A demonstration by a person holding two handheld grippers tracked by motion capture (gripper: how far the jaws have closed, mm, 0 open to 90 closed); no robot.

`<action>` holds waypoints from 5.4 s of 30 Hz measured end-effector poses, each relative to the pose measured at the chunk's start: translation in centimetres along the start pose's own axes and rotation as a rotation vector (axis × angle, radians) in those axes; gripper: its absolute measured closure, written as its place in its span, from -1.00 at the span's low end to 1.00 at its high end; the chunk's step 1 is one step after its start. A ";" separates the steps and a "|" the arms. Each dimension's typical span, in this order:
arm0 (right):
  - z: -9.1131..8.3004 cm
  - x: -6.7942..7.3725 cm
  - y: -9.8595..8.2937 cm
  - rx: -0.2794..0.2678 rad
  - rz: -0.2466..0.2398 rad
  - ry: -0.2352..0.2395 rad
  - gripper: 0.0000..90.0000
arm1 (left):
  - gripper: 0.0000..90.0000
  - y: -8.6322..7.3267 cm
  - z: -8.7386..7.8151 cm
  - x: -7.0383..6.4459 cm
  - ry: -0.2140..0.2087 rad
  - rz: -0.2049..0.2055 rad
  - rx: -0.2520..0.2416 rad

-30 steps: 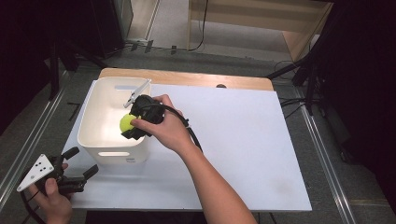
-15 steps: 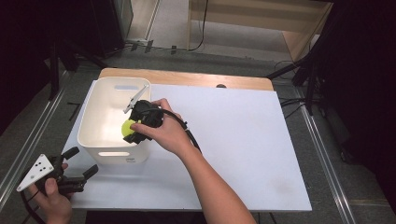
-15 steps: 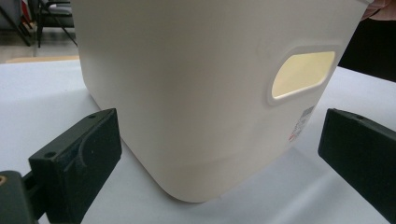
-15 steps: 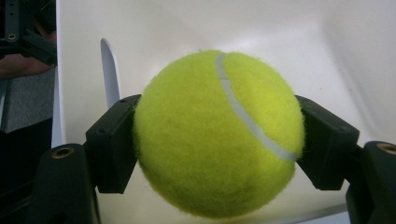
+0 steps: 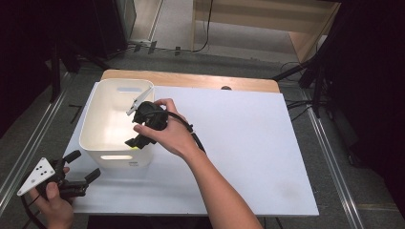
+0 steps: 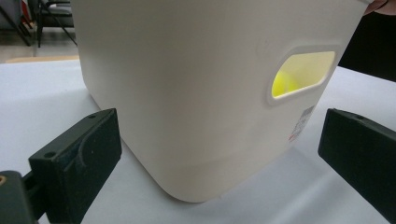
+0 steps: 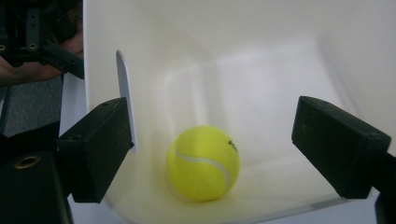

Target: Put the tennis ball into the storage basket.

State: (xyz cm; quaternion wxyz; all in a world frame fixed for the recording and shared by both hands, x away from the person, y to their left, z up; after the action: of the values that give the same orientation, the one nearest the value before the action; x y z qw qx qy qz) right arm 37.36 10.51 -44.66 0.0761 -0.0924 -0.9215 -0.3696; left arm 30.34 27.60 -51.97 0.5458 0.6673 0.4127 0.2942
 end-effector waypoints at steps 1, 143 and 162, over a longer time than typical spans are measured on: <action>-0.3 0.0 0.1 -0.009 -0.001 -0.007 -0.76 | -1.00 0.0 0.0 0.0 -0.002 0.000 0.001; -15.1 0.9 -28.3 -0.428 0.364 -0.403 -1.00 | -1.00 -0.2 0.0 0.0 0.014 0.020 0.010; -17.2 2.0 -32.8 -0.477 0.428 -0.469 -1.00 | -1.00 -0.1 0.1 0.0 0.014 0.019 0.009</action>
State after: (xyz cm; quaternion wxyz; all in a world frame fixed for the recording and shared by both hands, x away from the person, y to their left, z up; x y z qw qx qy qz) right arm 29.23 -24.52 -53.78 -0.0848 -0.3793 -0.7621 -0.5178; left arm 30.33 27.55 -52.12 0.5368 0.6716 0.4115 0.3024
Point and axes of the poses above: each handheld gripper's, and its own axes: z roughly forward along the jaws, y roughly out of its top, x roughly to its left, the point moved 10 cm from there along z, roughly forward along the jaws, and after that the axes turned 12 degrees about y, right-handed, at the moved point
